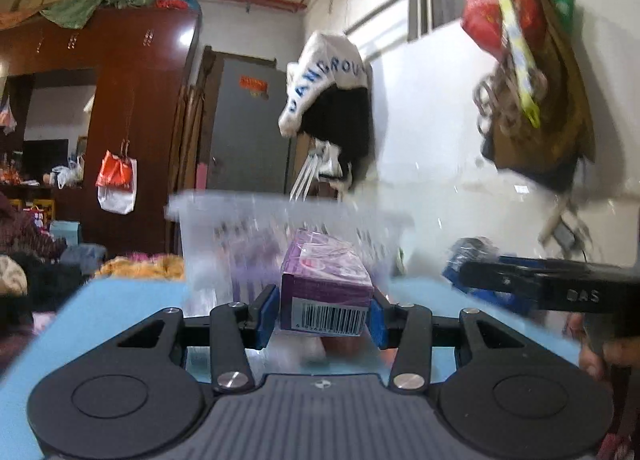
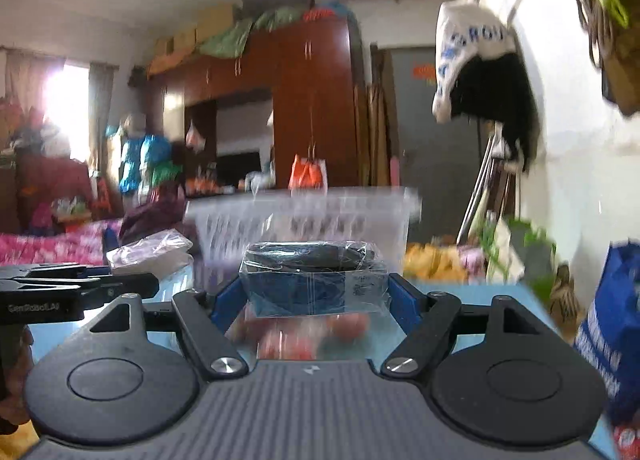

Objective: Organize objects
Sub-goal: 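Carry both boxes over the white basket and open both tools to release, then grasp a red wrapped ball with the right tool while the left tool grasps a clear bag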

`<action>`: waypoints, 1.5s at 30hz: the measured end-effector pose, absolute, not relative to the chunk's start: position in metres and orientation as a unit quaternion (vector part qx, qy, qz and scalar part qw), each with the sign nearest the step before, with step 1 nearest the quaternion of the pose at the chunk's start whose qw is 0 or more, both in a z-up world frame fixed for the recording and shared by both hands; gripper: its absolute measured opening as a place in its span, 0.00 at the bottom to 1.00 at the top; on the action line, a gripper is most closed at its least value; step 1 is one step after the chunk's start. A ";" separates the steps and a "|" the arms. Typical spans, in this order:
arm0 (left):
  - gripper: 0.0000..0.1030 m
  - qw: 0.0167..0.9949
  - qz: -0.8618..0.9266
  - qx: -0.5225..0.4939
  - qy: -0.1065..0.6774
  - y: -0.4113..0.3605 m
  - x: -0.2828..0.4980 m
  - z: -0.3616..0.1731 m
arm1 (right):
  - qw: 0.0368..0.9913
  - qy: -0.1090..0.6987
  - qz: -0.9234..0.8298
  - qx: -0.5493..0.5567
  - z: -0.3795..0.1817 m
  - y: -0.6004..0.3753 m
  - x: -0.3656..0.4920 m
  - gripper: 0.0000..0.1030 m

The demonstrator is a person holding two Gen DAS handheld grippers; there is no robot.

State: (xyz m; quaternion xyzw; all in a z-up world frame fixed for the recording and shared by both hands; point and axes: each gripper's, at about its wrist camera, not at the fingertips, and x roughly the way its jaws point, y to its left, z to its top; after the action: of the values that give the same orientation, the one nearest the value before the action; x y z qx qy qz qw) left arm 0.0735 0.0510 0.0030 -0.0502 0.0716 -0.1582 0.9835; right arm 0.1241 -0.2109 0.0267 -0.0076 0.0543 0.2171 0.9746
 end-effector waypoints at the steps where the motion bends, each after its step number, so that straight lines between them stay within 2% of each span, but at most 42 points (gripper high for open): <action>1: 0.48 0.982 -0.162 -0.061 0.073 0.054 0.087 0.015 | 0.975 0.050 0.217 -0.010 0.039 -0.208 0.134 0.75; 7: 0.48 0.976 -0.156 -0.106 0.105 0.062 0.174 0.072 | 0.978 0.052 0.199 -0.038 0.101 -0.175 0.219 0.75; 12: 0.48 0.973 -0.142 -0.107 0.148 0.054 0.227 0.082 | 0.976 0.107 0.175 -0.068 0.091 -0.154 0.271 0.76; 13: 0.57 0.974 -0.145 -0.104 0.140 0.053 0.230 0.081 | 0.976 0.111 0.172 -0.074 0.087 -0.154 0.273 0.78; 14: 0.68 0.974 -0.154 -0.101 0.135 0.052 0.233 0.080 | 0.976 0.115 0.169 -0.075 0.085 -0.154 0.274 0.85; 15: 0.89 0.972 -0.158 -0.098 0.142 0.051 0.237 0.078 | 0.978 0.114 0.162 -0.063 0.083 -0.158 0.274 0.96; 16: 0.92 0.972 -0.148 -0.099 0.151 0.051 0.240 0.077 | 0.980 0.107 0.161 -0.041 0.083 -0.164 0.269 1.00; 19: 0.92 0.974 -0.141 -0.099 0.148 0.055 0.232 0.077 | 0.974 0.117 0.192 0.014 0.084 -0.186 0.253 1.00; 23: 0.92 0.980 -0.145 -0.075 0.113 0.057 0.184 0.078 | 0.971 0.118 0.198 0.064 0.063 -0.209 0.204 1.00; 27: 0.96 0.984 -0.140 -0.046 0.099 0.057 0.125 0.056 | 0.952 0.182 0.240 0.049 0.021 -0.214 0.172 1.00; 30: 0.96 0.982 -0.095 -0.024 0.159 0.050 0.112 0.029 | 0.936 0.254 0.243 0.019 -0.003 -0.200 0.168 1.00; 34: 0.92 0.971 -0.097 -0.007 0.217 0.046 0.118 0.005 | 0.928 0.280 0.244 -0.019 -0.013 -0.183 0.173 1.00; 37: 0.92 0.965 -0.112 -0.012 0.237 0.047 0.123 -0.009 | 0.923 0.298 0.240 -0.030 -0.021 -0.179 0.181 0.93; 39: 0.92 0.963 -0.113 -0.016 0.244 0.047 0.125 -0.013 | 0.919 0.309 0.246 -0.012 -0.022 -0.184 0.186 0.76; 45: 0.92 0.958 -0.110 0.002 0.266 0.036 0.134 -0.017 | 0.922 0.290 0.256 -0.008 -0.023 -0.188 0.176 0.76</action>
State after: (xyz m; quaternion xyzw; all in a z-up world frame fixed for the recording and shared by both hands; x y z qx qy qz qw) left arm 0.1339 0.0362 -0.0165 0.0019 0.2658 -0.1099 0.9577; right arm 0.1759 -0.1877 -0.0227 -0.0080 0.2901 0.2557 0.9222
